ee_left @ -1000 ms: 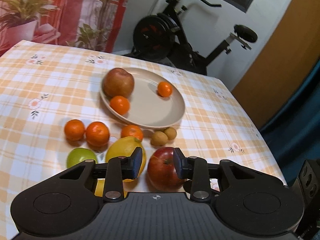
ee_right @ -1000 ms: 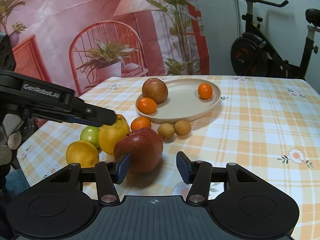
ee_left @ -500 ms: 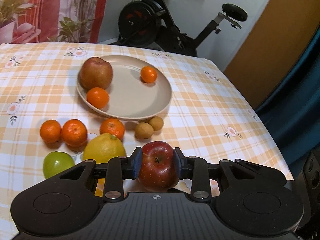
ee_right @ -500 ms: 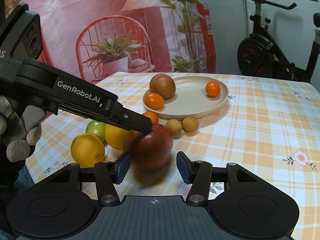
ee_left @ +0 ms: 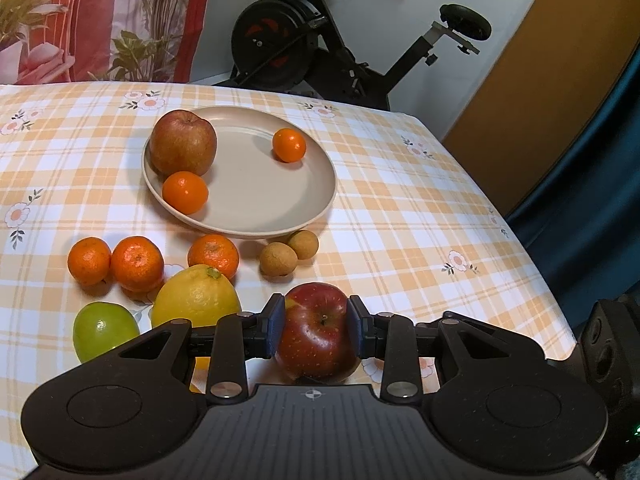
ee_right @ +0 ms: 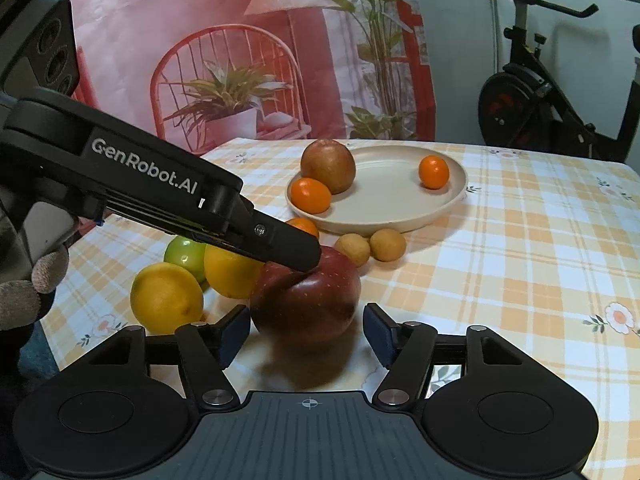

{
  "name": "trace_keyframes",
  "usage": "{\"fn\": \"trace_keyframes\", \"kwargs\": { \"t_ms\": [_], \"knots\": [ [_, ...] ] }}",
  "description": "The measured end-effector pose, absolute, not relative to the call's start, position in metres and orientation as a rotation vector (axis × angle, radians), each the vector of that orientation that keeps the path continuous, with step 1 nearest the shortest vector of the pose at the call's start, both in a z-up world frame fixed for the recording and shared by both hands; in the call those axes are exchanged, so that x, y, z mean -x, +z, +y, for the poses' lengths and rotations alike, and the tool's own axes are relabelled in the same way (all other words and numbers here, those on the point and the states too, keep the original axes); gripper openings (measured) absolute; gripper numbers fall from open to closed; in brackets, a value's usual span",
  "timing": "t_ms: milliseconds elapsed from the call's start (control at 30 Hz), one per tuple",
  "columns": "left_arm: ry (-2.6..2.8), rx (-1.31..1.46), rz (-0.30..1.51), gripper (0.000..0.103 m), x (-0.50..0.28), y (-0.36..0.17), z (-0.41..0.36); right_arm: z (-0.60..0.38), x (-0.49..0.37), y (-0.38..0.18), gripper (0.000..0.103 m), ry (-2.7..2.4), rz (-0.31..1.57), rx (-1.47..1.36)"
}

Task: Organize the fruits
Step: 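Lift the red apple with the left gripper and carry it over the plate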

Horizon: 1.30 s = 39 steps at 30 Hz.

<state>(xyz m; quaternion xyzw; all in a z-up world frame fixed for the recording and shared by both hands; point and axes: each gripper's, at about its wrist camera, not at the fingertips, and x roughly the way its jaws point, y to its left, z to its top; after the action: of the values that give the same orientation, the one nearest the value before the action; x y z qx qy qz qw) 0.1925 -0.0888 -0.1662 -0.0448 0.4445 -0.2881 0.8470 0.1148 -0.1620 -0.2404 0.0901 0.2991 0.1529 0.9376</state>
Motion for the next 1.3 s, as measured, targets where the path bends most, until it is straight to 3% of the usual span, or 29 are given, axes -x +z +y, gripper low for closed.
{"fn": "trace_keyframes", "kwargs": {
  "t_ms": [1300],
  "knots": [
    [-0.634,0.174,0.986,0.038,-0.205,-0.183,-0.085,-0.171,-0.12,-0.251,0.059,0.325,0.605,-0.245]
  ]
}}
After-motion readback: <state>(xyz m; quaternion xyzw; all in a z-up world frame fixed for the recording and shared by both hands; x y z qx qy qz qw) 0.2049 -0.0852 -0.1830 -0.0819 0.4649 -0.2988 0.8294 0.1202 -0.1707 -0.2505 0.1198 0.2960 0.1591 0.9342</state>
